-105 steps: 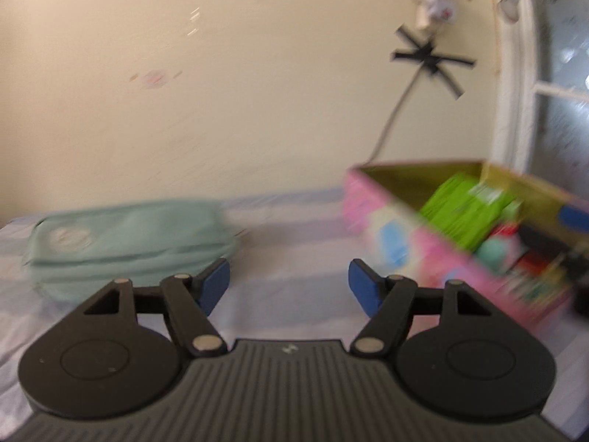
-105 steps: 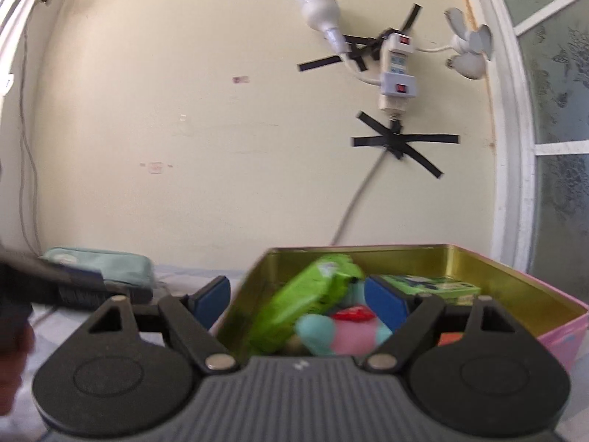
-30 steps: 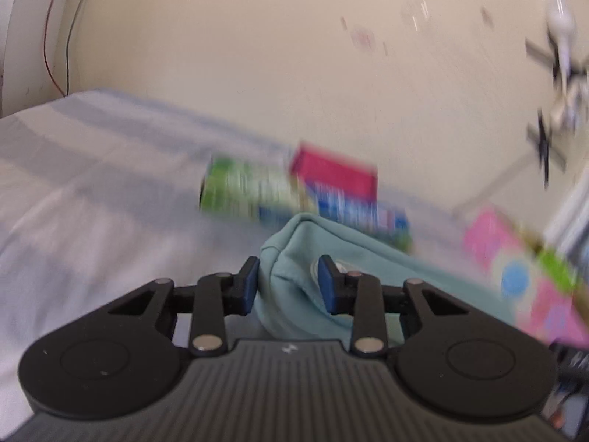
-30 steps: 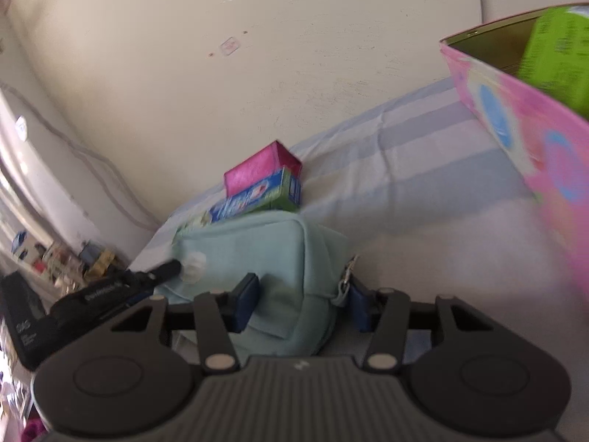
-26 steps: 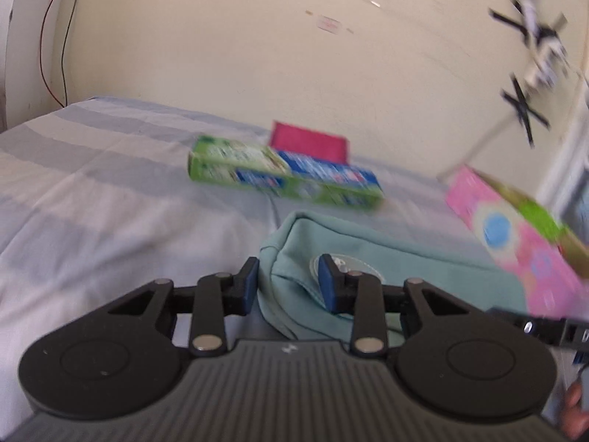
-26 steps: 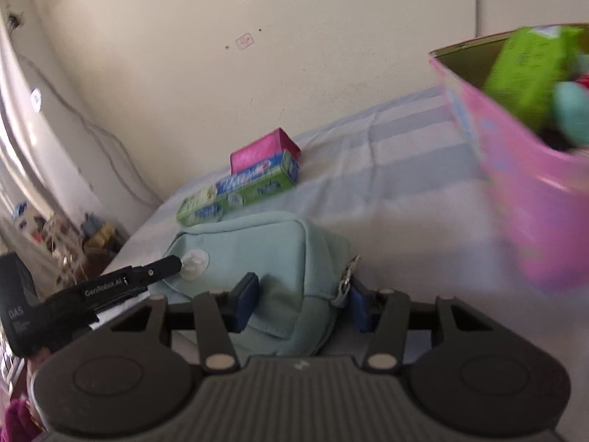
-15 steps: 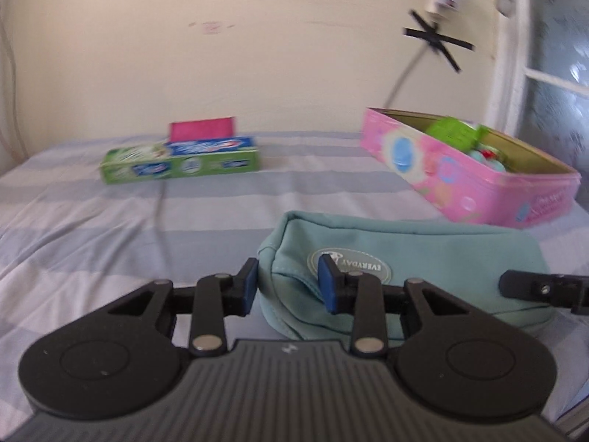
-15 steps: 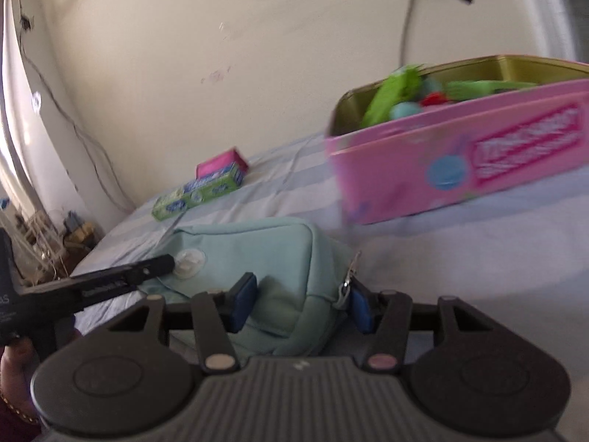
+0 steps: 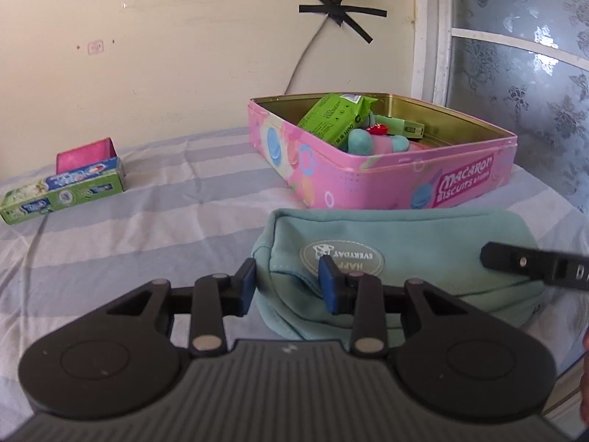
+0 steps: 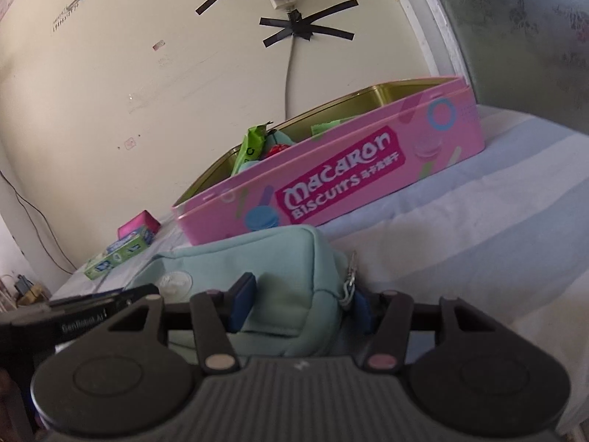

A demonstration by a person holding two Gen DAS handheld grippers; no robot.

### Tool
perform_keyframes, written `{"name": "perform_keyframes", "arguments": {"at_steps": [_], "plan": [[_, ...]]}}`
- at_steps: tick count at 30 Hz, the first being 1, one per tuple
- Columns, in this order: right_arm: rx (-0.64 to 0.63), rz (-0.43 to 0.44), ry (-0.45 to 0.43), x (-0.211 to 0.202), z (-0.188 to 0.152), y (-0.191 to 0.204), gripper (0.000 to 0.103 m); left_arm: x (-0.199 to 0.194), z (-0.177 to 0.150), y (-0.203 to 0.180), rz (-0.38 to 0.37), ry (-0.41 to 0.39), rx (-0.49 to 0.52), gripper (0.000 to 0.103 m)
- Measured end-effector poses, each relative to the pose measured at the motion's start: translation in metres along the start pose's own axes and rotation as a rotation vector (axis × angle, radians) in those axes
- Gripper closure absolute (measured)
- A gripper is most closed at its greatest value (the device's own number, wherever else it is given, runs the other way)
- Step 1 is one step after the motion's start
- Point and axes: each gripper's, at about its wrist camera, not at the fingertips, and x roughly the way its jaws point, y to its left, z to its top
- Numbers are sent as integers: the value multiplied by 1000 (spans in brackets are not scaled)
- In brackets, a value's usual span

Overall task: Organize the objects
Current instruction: 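Lift the teal pouch with both grippers and carry it over the tin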

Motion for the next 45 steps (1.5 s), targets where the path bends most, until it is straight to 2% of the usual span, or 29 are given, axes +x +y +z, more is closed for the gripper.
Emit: {"name": "perform_keyframes", "arguments": {"at_steps": [5,8,12,14,15,17,20,25,28,30,32,37,41,45], "plan": [[23,-37,-22,-4,8,-15,51,3,0,-18,-56,6,30,61],[58,-54,-35,-5,11,-27,51,13,4,-30,-60,1,58,60],[59,-106,-76,2,13,-27,48,33,18,-34,-74,19,42,59],[96,-91,-89,0,13,-32,46,35,23,-31,-89,43,18,57],[114,-74,-90,-2,12,-36,45,35,25,-28,-106,57,-2,49],[135,-41,-92,-8,9,-44,45,38,27,-21,-158,89,-45,39],[96,-42,-102,-18,1,-43,45,42,25,-24,-170,101,-68,39],[43,-83,-142,-32,-16,-35,45,37,20,-39,-168,77,-13,41],[18,-117,-165,-40,-23,-31,51,31,17,-39,-185,73,-29,43],[6,-120,-197,-46,-25,-27,54,23,17,-39,-182,51,-61,46],[-16,-119,-263,-54,-22,-23,55,12,21,-39,-193,-7,-72,46],[-45,-100,-389,-61,6,-15,55,-6,51,-39,-199,-147,-62,46],[-71,-90,-477,-48,49,-12,55,9,88,-41,-192,-213,-68,46],[-81,-88,-527,-5,98,-17,55,49,121,-37,-136,-261,-88,46]]}}
